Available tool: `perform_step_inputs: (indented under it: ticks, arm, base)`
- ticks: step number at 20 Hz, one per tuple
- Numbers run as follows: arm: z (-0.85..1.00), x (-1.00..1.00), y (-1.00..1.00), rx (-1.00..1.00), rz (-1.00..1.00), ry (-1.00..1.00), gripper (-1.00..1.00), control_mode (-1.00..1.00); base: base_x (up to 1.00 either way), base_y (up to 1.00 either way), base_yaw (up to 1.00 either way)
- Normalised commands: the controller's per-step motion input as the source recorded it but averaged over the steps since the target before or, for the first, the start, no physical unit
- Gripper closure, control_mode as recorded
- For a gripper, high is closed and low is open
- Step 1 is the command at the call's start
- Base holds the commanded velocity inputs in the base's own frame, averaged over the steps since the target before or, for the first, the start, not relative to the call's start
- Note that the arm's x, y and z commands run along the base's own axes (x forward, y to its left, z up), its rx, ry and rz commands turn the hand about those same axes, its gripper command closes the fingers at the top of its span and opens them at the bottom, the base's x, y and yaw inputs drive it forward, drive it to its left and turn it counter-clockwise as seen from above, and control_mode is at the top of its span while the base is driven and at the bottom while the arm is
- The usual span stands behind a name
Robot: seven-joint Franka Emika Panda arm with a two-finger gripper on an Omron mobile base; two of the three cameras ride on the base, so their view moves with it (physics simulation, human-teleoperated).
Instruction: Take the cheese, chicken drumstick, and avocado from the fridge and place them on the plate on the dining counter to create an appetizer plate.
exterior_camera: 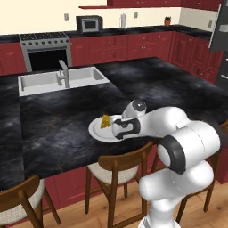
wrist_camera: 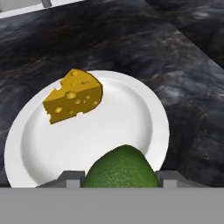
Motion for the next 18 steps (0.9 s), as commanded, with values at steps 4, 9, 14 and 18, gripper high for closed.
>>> perform_step_inputs:
  ticks: [4,9,14,18]
  arm:
    - [-0.23,0.22,0.04,0.00,-0.02,0.04,1.00,-1.00]
    - [-0.24,0.16,0.00,0.00,-0.02,0.05,1.00,-1.00]
    - [-0.08,0.27,0.01,0.00,-0.03,0.01,-1.00,-1.00]
    - [0.00,0.09,0.14,-0.01,-0.04,0.00,-1.00,-1.00]
  base:
    - [0.00,0.00,0.00]
    - [0.00,0.00,0.00]
    - [0.00,0.00,0.00]
    - [0.00,0.00,0.00]
